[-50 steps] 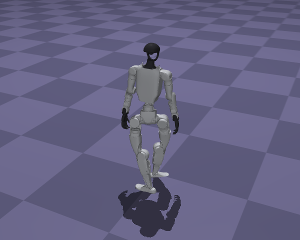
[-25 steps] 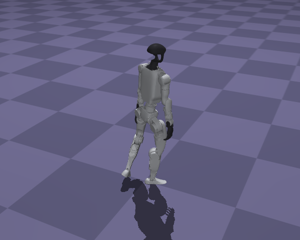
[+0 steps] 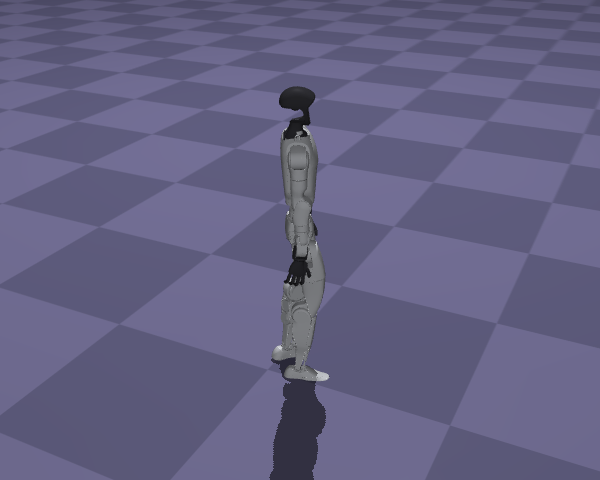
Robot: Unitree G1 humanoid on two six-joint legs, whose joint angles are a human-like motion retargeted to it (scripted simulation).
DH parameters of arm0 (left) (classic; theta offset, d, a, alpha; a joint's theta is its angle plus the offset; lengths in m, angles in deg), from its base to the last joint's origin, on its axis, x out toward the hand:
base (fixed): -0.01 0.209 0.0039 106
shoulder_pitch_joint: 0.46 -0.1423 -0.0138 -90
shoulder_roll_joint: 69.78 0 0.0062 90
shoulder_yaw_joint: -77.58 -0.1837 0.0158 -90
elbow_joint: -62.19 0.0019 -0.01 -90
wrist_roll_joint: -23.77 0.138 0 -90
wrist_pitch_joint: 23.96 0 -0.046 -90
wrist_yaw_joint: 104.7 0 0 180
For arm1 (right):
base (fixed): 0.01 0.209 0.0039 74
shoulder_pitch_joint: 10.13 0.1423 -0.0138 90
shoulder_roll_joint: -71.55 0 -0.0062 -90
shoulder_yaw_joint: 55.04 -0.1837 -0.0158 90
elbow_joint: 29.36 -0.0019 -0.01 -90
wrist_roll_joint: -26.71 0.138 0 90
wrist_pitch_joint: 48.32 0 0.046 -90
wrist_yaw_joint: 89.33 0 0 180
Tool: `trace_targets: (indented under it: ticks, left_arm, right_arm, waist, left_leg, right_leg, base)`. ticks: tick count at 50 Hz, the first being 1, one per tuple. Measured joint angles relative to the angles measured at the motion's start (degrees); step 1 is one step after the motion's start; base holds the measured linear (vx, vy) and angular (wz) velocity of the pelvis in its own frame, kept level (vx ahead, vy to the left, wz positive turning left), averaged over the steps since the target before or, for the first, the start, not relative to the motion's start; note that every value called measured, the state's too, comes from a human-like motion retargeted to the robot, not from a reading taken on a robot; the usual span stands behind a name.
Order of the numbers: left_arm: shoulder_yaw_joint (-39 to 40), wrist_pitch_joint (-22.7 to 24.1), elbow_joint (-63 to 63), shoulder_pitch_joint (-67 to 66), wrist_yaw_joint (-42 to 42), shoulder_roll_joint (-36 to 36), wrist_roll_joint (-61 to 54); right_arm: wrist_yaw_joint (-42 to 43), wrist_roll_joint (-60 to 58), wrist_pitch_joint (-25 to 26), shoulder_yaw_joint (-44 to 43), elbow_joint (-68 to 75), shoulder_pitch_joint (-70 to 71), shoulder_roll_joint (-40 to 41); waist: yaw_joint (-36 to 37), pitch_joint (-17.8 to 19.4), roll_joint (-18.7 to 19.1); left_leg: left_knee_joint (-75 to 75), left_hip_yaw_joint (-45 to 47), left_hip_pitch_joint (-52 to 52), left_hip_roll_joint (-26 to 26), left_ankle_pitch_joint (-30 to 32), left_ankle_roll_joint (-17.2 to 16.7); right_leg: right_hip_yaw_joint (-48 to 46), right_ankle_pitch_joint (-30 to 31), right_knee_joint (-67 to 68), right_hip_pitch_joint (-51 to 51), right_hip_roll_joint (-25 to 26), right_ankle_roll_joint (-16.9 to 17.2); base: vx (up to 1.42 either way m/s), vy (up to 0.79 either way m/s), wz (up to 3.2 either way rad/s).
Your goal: In place motions
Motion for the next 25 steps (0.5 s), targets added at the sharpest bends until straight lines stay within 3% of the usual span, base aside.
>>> trace_targets:
  ticks: [8,15,20,25]
  left_arm:
    - [2.42,-0.1,-0.11,1.84,1.99,0.1,-3.37]
    - [-0.03,0.46,-1.23,2.61,2.51,0.73,-1.17]
    - [-1.59,1.0,-1.94,3.65,3.19,1.27,0.49]
    - [-2.73,1.21,-1.76,4.45,2.86,0.97,2.1]
  right_arm:
    - [1.5,1.28,0.04,-0.45,1.62,-0.15,-0.37]
    - [1.3,2.46,-0.16,-0.51,1.15,0.03,0.57]
    - [0.62,1.77,-0.35,0.16,0.31,0.98,1.09]
    - [0.1,0.58,-0.87,0.61,-0.9,1.2,1.48]
  waist:
    - [-2.04,-0.36,1.05]
    - [-2.28,-0.66,1.14]
    - [-3.86,0.28,1.32]
    - [-6.58,1.01,1.53]
  left_leg:
    - [-2.22,3.03,1.48,-0.69,-1.99,-0.05]
    - [-0.79,1.06,-0.83,-0.12,-3.35,-0.72]
    - [2.12,-5.87,-4.65,1.15,-2.94,-1.97]
    - [4.76,-17.46,-9.63,1.56,-1.42,-3.2]
  right_leg:
    - [3.31,0.28,0.81,-1.31,0.47,1.31]
    - [1.62,-0.27,1.68,-1.9,0.1,1.52]
    - [0.54,-1.93,3.91,-1.6,0.82,1.38]
    - [9.22,-1.72,6.17,-2.41,2.8,0.49]
  base:
    - [0.05,0.05,-0.38]
    - [-0.01,-0.02,0.19]
    - [-0.06,-0.05,1.15]
    - [-0.08,-0.12,2.03]
